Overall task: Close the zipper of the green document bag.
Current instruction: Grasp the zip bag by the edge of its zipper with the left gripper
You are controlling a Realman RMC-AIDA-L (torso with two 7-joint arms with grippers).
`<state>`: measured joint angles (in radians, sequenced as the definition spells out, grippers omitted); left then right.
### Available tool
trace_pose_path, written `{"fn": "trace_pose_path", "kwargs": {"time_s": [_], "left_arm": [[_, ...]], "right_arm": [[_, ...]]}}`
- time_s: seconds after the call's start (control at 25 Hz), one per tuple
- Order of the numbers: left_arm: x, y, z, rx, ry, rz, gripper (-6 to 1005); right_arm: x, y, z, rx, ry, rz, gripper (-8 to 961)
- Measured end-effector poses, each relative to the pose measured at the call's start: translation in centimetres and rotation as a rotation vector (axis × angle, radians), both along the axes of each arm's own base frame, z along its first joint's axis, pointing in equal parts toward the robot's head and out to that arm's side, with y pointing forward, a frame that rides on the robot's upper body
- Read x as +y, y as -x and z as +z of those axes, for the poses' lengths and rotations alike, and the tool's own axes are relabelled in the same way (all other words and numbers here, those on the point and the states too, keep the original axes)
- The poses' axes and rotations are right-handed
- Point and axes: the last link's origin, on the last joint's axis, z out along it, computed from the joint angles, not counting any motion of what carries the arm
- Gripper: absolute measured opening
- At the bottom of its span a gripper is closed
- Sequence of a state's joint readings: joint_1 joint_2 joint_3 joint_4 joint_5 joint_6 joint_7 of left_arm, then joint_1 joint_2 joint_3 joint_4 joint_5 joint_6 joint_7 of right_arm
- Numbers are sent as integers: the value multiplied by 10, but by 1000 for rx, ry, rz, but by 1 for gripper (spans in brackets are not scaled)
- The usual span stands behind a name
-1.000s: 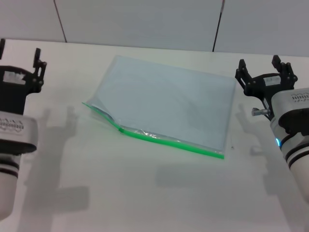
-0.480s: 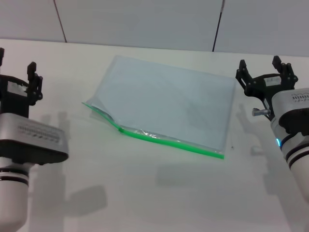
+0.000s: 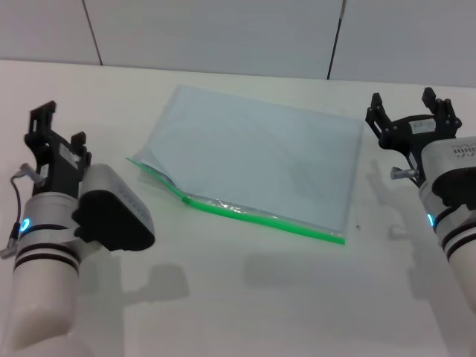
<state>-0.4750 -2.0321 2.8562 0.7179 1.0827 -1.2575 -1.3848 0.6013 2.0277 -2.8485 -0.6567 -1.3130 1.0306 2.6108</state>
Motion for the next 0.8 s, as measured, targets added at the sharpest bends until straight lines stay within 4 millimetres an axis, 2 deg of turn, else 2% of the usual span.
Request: {"fn": "trace_pose_path", "kwargs": {"time_s": [0.2,0.8], "left_arm": [[2,0,-9,114,88,21,722],[4,-4,-27,196,233,18,722]], "right_arm": [[-1,-4,1,0,-3,-12,835],[-9,-15,0,-30,4,-44,835]]}}
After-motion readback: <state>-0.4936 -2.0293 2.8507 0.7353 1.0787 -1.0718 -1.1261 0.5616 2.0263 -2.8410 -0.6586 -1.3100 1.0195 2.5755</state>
